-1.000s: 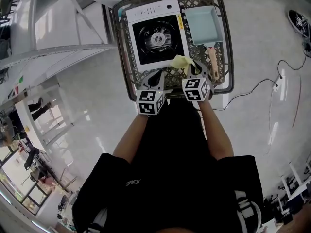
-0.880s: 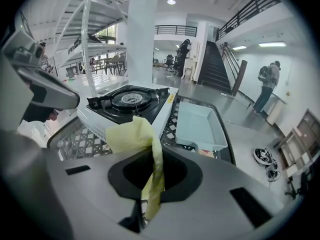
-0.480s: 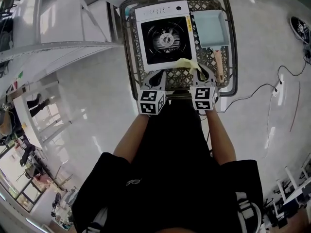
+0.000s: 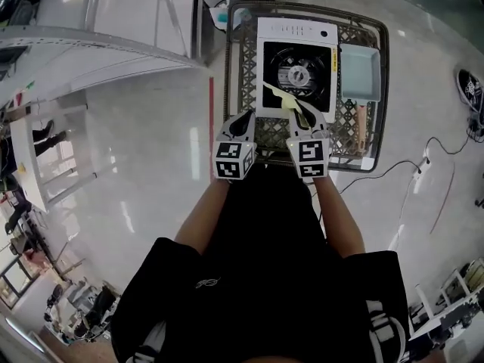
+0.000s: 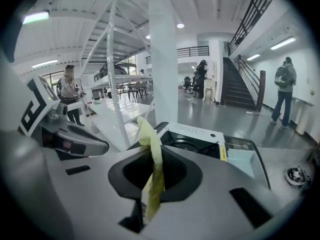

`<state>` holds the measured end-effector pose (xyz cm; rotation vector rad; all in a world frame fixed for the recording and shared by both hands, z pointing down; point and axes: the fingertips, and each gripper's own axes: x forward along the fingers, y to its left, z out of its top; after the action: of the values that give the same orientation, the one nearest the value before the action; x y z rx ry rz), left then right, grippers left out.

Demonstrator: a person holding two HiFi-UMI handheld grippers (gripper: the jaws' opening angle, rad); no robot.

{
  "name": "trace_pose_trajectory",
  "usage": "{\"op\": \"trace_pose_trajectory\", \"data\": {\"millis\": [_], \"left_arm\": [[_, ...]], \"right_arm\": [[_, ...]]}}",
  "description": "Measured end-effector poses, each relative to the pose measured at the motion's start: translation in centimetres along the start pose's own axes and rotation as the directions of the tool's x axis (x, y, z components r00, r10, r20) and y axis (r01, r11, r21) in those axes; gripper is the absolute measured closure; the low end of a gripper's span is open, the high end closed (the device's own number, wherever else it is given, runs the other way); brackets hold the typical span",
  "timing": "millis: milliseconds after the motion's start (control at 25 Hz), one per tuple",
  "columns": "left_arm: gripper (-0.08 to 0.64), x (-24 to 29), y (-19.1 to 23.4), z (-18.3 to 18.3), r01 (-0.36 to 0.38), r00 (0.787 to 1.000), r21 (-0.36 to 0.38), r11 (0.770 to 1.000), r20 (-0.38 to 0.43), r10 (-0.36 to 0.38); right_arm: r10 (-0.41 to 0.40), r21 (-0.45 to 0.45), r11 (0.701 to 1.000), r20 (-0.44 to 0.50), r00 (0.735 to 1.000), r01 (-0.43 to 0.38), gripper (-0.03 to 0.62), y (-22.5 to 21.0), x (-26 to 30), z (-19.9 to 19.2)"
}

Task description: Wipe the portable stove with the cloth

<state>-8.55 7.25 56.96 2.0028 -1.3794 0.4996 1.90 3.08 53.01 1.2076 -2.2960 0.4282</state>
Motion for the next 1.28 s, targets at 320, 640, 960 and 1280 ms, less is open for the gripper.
{"op": "trace_pose_trajectory", "data": {"millis": [320, 640, 960, 1280], "left_arm": [[0.543, -3.2, 9.0, 0.3, -0.077, 0.997, -0.092, 0.993, 0.024, 0.08], [0.545, -2.5, 12.1, 1.3, 0.005, 1.0, -0.094, 0.996, 0.017, -0.004], [0.545, -0.6, 10.8, 1.1, 0.131, 0.991, -0.003, 0.991, -0.031, -0.131], [0.545, 0.5, 9.9, 1.8, 0.072, 0.997, -0.011, 0.997, -0.019, -0.072]], "right_arm": [[0.104, -0.027, 0.994, -0.074, 0.992, -0.106, 0.574, 8.8, 6.3, 2.3], [-0.053, -0.077, 0.996, -0.258, 0.965, 0.034, 0.574, 9.1, 10.1, -0.5], [-0.116, -0.142, 0.987, -0.331, 0.937, 0.072, 0.574, 8.5, 11.4, -2.3], [-0.053, -0.121, 0.993, -0.309, 0.95, 0.016, 0.574, 7.1, 10.5, -2.7]]}}
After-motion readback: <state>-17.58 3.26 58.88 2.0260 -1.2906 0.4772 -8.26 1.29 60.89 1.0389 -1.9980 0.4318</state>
